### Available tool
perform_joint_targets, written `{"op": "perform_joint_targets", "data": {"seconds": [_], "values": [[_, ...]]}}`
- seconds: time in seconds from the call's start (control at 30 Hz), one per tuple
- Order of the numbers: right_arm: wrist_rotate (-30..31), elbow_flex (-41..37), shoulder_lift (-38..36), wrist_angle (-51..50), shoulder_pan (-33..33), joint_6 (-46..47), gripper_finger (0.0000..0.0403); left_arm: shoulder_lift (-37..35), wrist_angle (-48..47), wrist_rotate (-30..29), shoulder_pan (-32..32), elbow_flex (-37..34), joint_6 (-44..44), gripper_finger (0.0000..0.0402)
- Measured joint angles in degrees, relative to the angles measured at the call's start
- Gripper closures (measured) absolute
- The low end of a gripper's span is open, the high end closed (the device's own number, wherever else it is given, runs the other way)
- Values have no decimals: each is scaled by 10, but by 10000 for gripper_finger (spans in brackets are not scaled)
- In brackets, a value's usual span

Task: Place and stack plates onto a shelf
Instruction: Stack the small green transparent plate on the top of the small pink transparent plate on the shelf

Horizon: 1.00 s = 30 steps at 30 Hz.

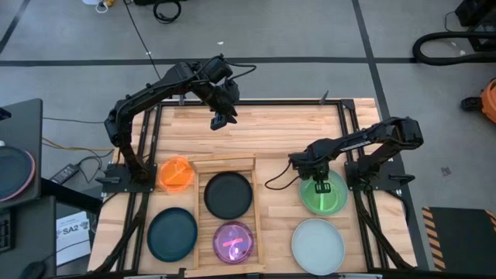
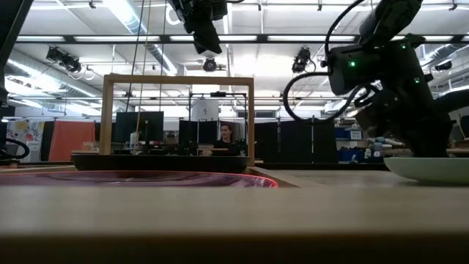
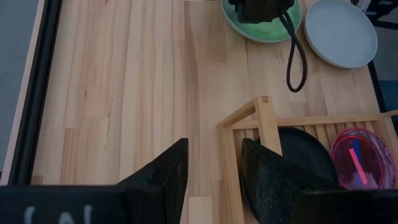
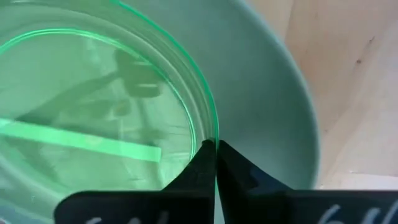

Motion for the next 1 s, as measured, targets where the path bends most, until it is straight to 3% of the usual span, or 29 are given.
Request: {"op": "perform_joint_targets", "data": {"seconds": [0.6, 1.0], "values": [[1, 116, -14, -185, 0, -7, 397, -3, 0, 0, 9, 9, 1, 246], [-1, 219, -15, -251, -1, -3, 397, -103, -98, 0, 68, 11, 24, 246]]}}
